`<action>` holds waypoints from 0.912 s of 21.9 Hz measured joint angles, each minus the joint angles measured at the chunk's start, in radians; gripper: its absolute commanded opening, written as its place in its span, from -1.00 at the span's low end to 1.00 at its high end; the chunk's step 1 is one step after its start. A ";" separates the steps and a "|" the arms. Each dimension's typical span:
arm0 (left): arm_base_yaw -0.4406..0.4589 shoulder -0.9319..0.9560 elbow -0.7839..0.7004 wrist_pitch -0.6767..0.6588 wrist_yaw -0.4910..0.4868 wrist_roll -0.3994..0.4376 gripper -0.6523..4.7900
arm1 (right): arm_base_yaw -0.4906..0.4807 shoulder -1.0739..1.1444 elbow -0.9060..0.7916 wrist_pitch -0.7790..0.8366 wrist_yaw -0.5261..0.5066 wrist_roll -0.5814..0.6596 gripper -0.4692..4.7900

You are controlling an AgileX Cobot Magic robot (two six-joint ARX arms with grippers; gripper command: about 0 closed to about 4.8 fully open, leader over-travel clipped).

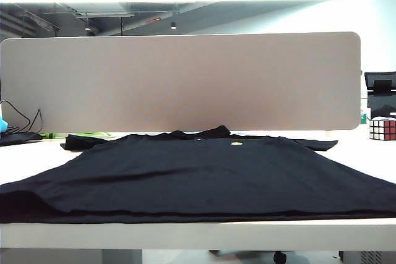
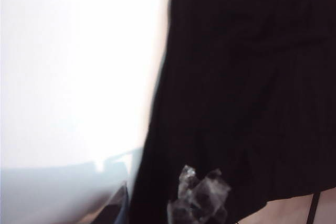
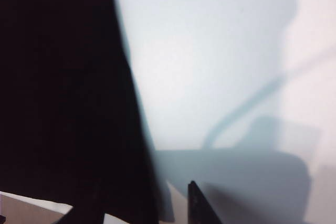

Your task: Fold the bottom side of the T-shirt horizontally towards the center, about one-third of the way, then fold the sleeve back towards the center, creating a straight line along the edge of the T-shirt, and finally fold the bottom of the T-shirt up towards the top, creating a neat rectangle.

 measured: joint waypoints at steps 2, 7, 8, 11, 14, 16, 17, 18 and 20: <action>0.000 0.000 0.000 -0.009 -0.005 0.000 -0.40 | 0.002 0.008 0.000 0.000 0.000 0.000 -0.03; -0.031 0.000 0.000 -0.011 -0.016 0.002 -0.28 | 0.006 0.014 0.000 0.001 -0.004 0.000 -0.03; -0.035 0.000 0.000 -0.011 -0.021 0.002 -0.28 | 0.006 0.014 0.000 0.000 -0.005 0.000 -0.03; -0.042 0.000 0.005 -0.011 -0.034 0.003 -0.28 | 0.006 0.024 0.000 0.000 -0.018 0.000 -0.03; -0.042 0.000 0.006 -0.011 -0.049 0.006 -0.28 | 0.006 0.059 0.001 0.005 -0.057 0.000 -0.03; -0.042 0.000 0.006 -0.011 -0.053 0.012 -0.28 | 0.006 0.077 0.005 0.008 -0.077 0.000 -0.03; -0.042 0.000 0.006 -0.011 -0.054 0.013 -0.28 | 0.006 0.089 0.006 0.012 -0.101 0.000 -0.03; -0.042 0.000 0.006 -0.011 -0.054 0.014 -0.28 | 0.006 0.093 0.006 0.013 -0.110 0.000 -0.03; -0.042 0.000 0.006 -0.011 -0.054 0.015 -0.28 | 0.006 0.100 0.006 0.013 -0.132 0.000 -0.03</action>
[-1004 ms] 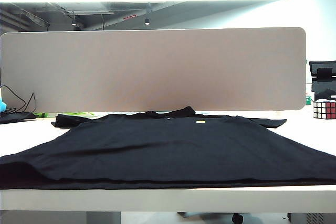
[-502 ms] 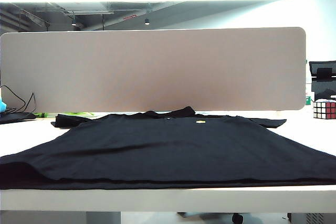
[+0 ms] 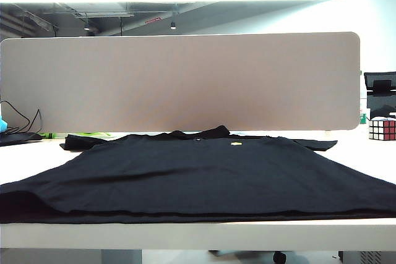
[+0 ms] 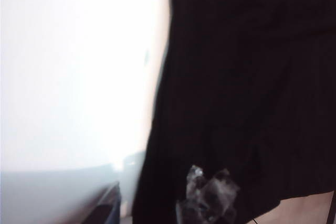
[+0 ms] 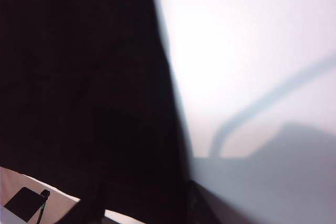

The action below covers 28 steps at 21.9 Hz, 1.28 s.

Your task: Fold the bottom side of the T-shirt horizontally towards the center, about one-third of the way, then fold the sleeve back towards the center, creating a straight line along the edge of the T-shirt, and finally fold the bottom of the T-shirt up towards the top, creating a neat rectangle.

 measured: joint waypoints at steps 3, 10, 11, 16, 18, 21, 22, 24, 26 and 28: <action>0.000 0.000 0.000 0.000 0.000 0.000 -0.28 | 0.000 0.000 0.000 0.000 -0.003 0.000 -0.03; 0.000 0.001 0.000 0.000 0.008 -0.010 -0.28 | 0.021 0.001 -0.001 -0.004 -0.017 0.000 -0.03; 0.000 0.005 0.000 0.001 0.024 -0.011 -0.28 | 0.026 0.001 -0.001 -0.004 -0.018 0.000 -0.03; 0.000 0.041 0.000 0.003 0.058 -0.011 -0.28 | 0.032 0.001 -0.001 -0.004 -0.018 0.000 -0.03; 0.000 0.047 0.001 0.006 0.067 -0.011 -0.28 | 0.032 0.001 -0.001 -0.005 -0.019 0.000 -0.03; 0.000 0.054 0.001 0.013 0.076 -0.011 -0.28 | 0.032 0.001 -0.001 -0.005 -0.020 0.000 -0.03; 0.000 0.056 0.001 0.015 0.078 -0.011 -0.28 | 0.032 0.001 -0.001 -0.005 -0.020 0.000 -0.03; 0.000 0.061 0.001 0.019 0.082 -0.011 -0.29 | 0.032 0.001 -0.001 -0.005 -0.020 0.000 -0.13; 0.000 0.069 0.003 0.022 0.089 -0.011 -0.32 | 0.036 0.001 -0.002 -0.005 -0.017 0.000 -0.34; 0.000 0.079 0.003 0.027 0.099 -0.011 -0.32 | 0.039 0.004 -0.008 -0.011 -0.009 -0.002 -0.40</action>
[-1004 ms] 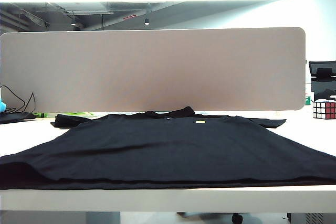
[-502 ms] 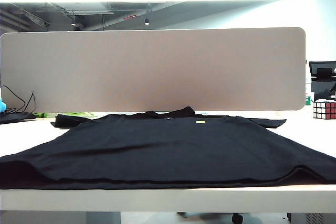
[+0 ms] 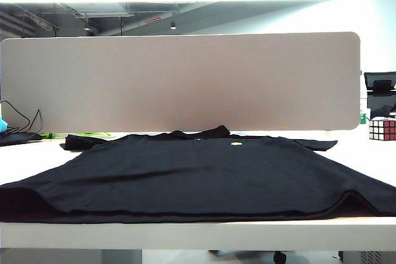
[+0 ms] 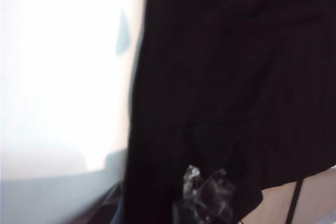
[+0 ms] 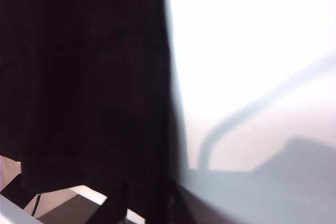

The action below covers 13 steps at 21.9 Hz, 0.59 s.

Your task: Fold the bottom side of the T-shirt horizontally towards the center, about one-third of the way, then fold the sleeve back towards the center, creating a straight line along the edge of the T-shirt, and finally fold the bottom of the T-shirt up towards the top, creating a neat rectangle.

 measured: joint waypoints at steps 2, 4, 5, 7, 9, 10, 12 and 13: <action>0.000 0.005 0.000 0.004 0.007 0.000 -0.32 | 0.000 0.001 0.000 -0.003 0.000 -0.001 -0.46; 0.000 0.006 0.000 0.005 0.008 0.000 -0.43 | 0.000 0.001 0.000 -0.003 0.005 -0.001 -0.55; 0.000 0.006 0.000 0.005 0.008 0.000 -0.58 | 0.000 0.002 0.000 -0.003 0.006 -0.002 -0.66; 0.000 0.010 -0.001 0.006 0.003 0.000 -0.63 | 0.000 0.002 0.000 -0.003 0.007 -0.003 -0.67; 0.000 0.010 -0.001 0.011 0.006 0.000 -0.78 | 0.000 0.002 0.000 -0.002 0.007 -0.006 -0.80; 0.000 0.010 -0.001 0.016 0.011 0.000 -0.78 | 0.000 0.002 0.000 -0.002 0.007 -0.006 -0.86; 0.000 0.010 -0.001 0.026 0.032 0.000 -0.78 | 0.000 0.002 0.000 -0.002 0.007 -0.011 -0.86; 0.000 0.010 -0.001 0.031 0.051 0.000 -0.78 | 0.000 0.002 0.000 -0.002 0.006 -0.021 -0.86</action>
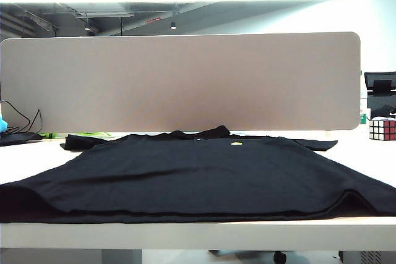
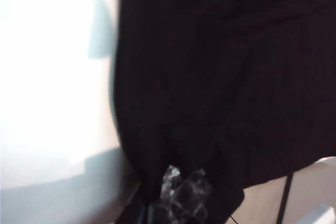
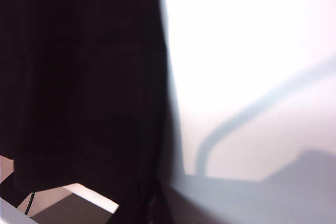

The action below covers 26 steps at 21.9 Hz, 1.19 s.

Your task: Fold the bottom side of the T-shirt horizontally towards the center, about one-third of the way, then fold the sleeve back towards the center, creating a straight line along the edge of the T-shirt, and finally fold the bottom of the T-shirt up towards the top, creating a neat rectangle.

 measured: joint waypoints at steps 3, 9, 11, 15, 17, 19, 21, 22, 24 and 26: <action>0.000 0.000 0.000 0.000 0.029 0.000 -0.78 | 0.000 0.000 0.000 -0.003 -0.009 -0.005 -0.86; 0.000 -0.056 0.037 -0.117 0.028 0.047 -0.78 | 0.000 -0.116 0.000 -0.073 -0.037 -0.027 -0.86; 0.000 -0.137 0.048 -0.146 0.005 0.049 -0.78 | 0.000 -0.188 0.000 -0.103 -0.038 -0.028 -0.86; 0.000 -0.376 0.103 -0.311 -0.080 0.095 -0.78 | 0.000 -0.402 0.000 -0.210 -0.040 -0.017 -0.86; 0.000 -0.477 0.106 -0.401 -0.083 0.098 -0.78 | 0.000 -0.496 0.001 -0.266 -0.042 -0.013 -0.86; 0.000 -0.566 0.112 -0.454 -0.095 0.098 -0.78 | 0.000 -0.591 0.002 -0.306 -0.044 0.008 -0.86; 0.000 -0.655 0.117 -0.512 -0.123 0.090 -0.78 | 0.002 -0.689 0.018 -0.331 -0.045 0.028 -0.86; -0.001 -0.688 0.129 -0.544 -0.126 0.086 -0.78 | 0.006 -0.698 0.024 -0.333 -0.045 0.034 -0.86; -0.022 -0.736 0.160 -0.583 -0.132 0.067 -0.78 | 0.011 -0.717 0.022 -0.335 -0.045 0.040 -0.86; -0.031 -0.785 0.188 -0.597 -0.135 0.043 -0.78 | 0.012 -0.762 0.020 -0.349 -0.042 0.049 -0.86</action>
